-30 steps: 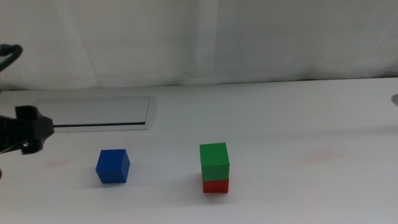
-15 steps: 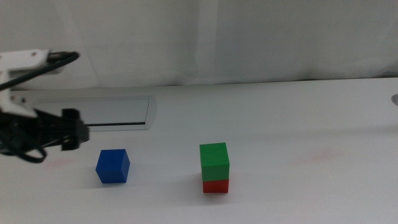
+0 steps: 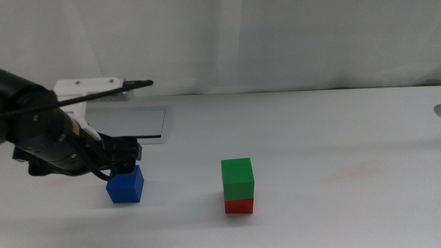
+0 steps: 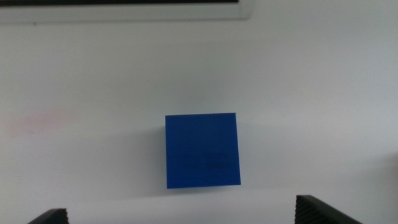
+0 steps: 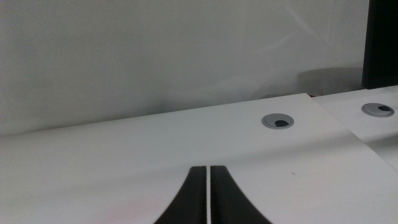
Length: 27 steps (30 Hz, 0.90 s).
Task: Stack red cubes first, then green, then blue cubes in a specific spot.
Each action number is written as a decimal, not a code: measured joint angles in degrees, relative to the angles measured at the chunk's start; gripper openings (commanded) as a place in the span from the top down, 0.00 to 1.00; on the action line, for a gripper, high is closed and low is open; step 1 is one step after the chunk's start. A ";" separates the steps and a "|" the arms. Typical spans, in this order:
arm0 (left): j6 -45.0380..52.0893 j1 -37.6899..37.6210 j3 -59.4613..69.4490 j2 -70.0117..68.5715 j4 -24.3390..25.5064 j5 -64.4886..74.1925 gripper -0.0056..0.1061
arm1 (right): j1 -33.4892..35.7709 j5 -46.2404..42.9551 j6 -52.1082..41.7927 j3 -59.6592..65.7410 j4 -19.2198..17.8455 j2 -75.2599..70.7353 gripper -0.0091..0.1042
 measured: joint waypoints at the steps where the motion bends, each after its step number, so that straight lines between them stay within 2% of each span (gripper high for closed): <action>1: -0.28 0.00 0.00 0.73 0.06 -0.18 0.13 | 0.00 0.00 0.00 0.00 0.00 0.00 0.94; 9: -1.02 0.00 0.00 6.93 0.19 -6.33 0.13 | 0.00 0.00 0.00 0.00 0.00 0.00 0.94; 27: -3.55 0.00 -0.10 15.64 0.19 -10.73 0.13 | 0.00 -0.04 0.00 0.00 0.04 0.00 0.94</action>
